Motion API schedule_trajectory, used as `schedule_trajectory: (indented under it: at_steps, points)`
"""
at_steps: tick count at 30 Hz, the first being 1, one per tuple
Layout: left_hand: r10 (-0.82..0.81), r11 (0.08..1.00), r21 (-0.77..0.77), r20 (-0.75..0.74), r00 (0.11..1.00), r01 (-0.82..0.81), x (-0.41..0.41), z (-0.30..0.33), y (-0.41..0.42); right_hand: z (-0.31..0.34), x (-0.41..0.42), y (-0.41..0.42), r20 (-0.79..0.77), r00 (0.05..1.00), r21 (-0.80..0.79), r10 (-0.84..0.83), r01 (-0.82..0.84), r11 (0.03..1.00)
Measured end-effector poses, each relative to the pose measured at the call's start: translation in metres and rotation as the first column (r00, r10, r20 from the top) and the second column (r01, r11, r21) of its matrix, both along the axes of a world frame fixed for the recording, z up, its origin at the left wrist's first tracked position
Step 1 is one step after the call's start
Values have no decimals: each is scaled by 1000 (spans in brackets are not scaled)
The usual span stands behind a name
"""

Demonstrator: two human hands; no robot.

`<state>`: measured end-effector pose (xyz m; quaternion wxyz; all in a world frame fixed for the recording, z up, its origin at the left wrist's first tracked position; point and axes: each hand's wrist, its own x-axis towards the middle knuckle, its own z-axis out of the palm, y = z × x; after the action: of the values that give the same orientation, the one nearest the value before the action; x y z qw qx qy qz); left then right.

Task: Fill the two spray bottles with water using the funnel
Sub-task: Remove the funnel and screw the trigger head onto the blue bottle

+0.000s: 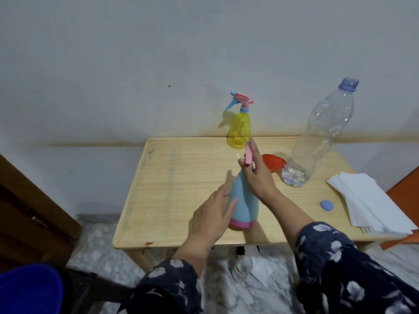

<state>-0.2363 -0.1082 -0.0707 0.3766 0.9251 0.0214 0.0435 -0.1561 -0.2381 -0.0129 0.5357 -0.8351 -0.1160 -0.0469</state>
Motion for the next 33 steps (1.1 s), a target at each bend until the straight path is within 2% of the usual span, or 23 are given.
schedule_trajectory:
  at_steps: [4, 7, 10, 21, 28, 33]
  points:
    - [29, 982, 187, -145, 989, -2, -10, -4, 30, -7, -23, -32, -91, 994, 13, -55, 56, 998]
    - [46, 967, 252, -270, 962, 25, -11, 1, 42, -26, -45, -51, -124, 989, -78, -77, 68, 995]
    - [57, 955, 292, -324, 944, 43, -11, 4, 49, -48, -64, -67, -196, 976, -112, -100, 79, 991]
    - [103, 945, 327, -334, 937, 13, -25, 7, 51, -51, -82, -77, -177, 961, -186, -213, 179, 966]
    - [132, 944, 329, -318, 939, -21, -34, 11, 63, -42, -86, -39, -200, 980, -134, -1, -26, 991]
    - [171, 943, 328, -311, 935, -63, -42, 14, 79, -42, -86, -4, -200, 980, -129, 15, -42, 991]
